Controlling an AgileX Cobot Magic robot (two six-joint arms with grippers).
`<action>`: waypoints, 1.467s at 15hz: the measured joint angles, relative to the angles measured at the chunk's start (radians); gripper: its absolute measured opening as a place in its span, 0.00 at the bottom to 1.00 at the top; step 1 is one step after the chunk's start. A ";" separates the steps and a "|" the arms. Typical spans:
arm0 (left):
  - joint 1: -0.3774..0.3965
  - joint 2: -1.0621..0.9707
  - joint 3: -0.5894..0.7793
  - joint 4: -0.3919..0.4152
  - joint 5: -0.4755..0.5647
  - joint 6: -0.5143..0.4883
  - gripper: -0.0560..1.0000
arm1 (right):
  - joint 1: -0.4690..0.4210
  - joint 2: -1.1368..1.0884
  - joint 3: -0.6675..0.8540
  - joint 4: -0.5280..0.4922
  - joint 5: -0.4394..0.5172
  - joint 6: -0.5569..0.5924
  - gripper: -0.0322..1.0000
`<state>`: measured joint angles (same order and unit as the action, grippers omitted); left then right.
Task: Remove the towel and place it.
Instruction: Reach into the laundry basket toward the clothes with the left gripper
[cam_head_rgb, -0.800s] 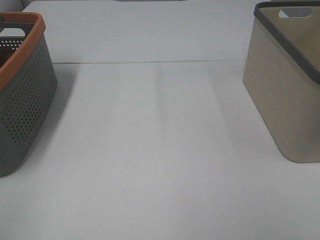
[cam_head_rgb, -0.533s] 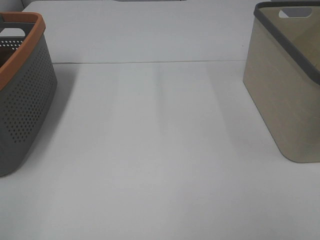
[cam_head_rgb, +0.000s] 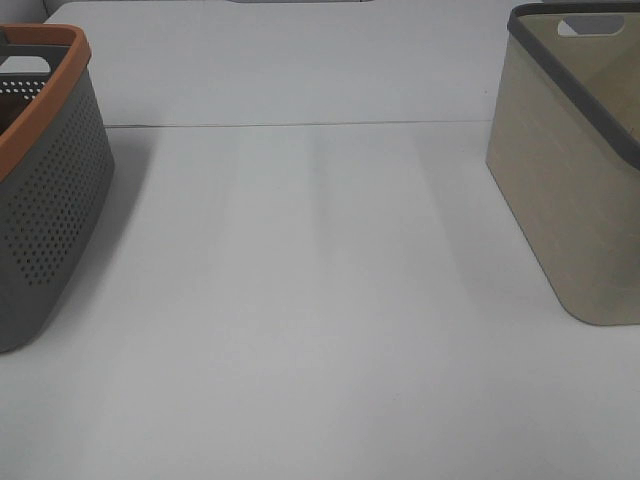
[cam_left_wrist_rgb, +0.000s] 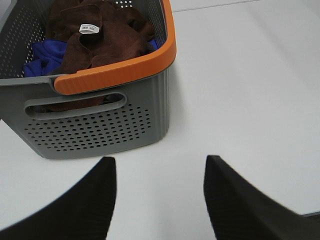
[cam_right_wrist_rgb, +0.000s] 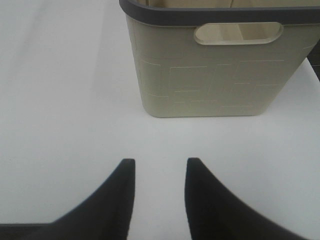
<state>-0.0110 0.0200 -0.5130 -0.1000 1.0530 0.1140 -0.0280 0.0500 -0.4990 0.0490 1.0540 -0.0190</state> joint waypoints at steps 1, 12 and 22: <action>0.000 0.000 0.000 0.000 0.000 0.000 0.55 | 0.000 0.000 0.000 0.000 0.000 0.000 0.36; 0.000 0.000 0.000 0.000 0.000 0.000 0.55 | 0.000 0.000 0.000 0.000 0.000 0.000 0.36; 0.000 0.000 0.000 0.000 0.000 0.000 0.55 | 0.000 0.000 0.000 0.000 0.000 0.000 0.36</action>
<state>-0.0110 0.0200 -0.5130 -0.1000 1.0530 0.1140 -0.0280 0.0500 -0.4990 0.0490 1.0540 -0.0190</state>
